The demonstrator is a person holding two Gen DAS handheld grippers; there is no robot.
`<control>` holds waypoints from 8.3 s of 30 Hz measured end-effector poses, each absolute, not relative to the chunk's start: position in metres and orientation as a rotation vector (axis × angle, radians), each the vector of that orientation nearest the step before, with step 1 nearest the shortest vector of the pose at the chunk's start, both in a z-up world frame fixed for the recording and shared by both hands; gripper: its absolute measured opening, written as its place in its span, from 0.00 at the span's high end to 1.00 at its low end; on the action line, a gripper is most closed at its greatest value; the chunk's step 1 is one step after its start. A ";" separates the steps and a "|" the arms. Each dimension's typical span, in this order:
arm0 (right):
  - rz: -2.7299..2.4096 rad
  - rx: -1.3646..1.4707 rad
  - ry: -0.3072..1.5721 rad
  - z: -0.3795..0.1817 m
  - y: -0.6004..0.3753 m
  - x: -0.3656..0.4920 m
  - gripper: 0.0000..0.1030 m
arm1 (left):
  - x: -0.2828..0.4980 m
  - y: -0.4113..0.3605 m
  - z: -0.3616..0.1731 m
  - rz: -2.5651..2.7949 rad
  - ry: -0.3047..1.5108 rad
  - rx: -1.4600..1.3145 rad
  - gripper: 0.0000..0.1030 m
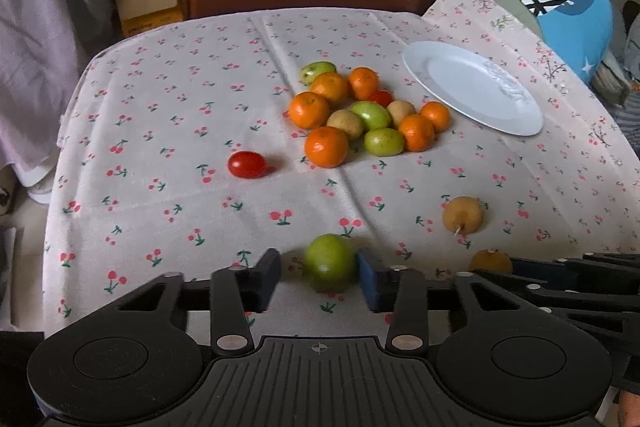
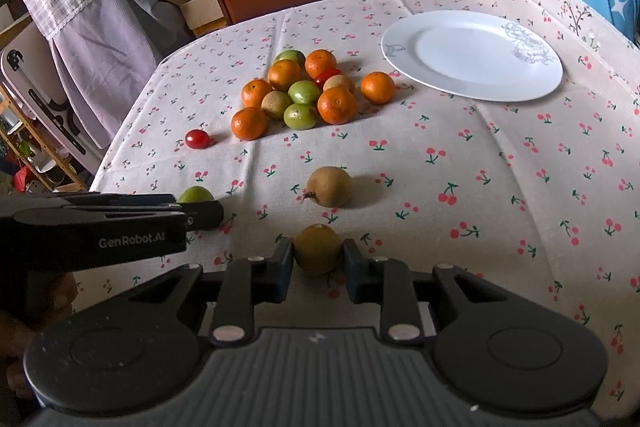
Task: Organize fruits
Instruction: 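Close left gripper on green lime while right gripper closes on brown fruit, then carry lime onto white plate and open left gripper while right releases brown fruit there, then lift both grippers away from the plate back toward the fruit cluster, then grasp red cherry tomato with left gripper while right gripper grasps another brown fruit, then lower tomato onto plate and open left gripper while right releases brown fruit beside it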
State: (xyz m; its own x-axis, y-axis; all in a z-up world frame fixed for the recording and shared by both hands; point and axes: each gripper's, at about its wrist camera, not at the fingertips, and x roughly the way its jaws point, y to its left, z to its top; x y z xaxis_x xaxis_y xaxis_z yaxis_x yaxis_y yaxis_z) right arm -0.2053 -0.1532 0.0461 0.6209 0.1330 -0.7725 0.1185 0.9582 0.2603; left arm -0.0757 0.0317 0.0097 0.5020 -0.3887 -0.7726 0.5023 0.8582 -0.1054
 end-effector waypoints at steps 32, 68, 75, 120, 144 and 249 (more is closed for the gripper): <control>-0.085 0.447 0.743 0.099 -0.223 -0.173 0.76 | -0.048 -0.002 0.051 -0.656 0.792 -0.015 0.75; -0.241 0.545 0.844 0.056 -0.321 -0.082 0.72 | 0.014 -0.149 0.019 -0.867 0.805 0.104 0.73; -0.376 0.546 0.819 0.058 -0.345 -0.087 0.72 | 0.016 -0.151 0.014 -0.849 0.809 0.092 0.59; -0.573 0.626 0.842 0.043 -0.374 -0.104 0.64 | 0.027 -0.132 0.007 -0.676 0.836 0.106 0.43; -0.361 0.493 0.897 0.041 -0.322 -0.086 0.63 | 0.006 -0.122 0.018 -0.606 0.796 0.184 0.44; -0.036 0.411 0.798 0.065 -0.179 -0.163 0.73 | -0.044 0.002 0.045 -0.543 0.733 0.067 0.77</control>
State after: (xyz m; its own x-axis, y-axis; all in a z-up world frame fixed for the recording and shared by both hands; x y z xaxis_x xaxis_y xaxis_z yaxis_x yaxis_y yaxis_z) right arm -0.1627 -0.1792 0.0649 0.7021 0.1220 -0.7016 0.1847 0.9203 0.3449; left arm -0.0440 0.0020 0.0450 0.6120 -0.4473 -0.6522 0.4930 0.8606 -0.1276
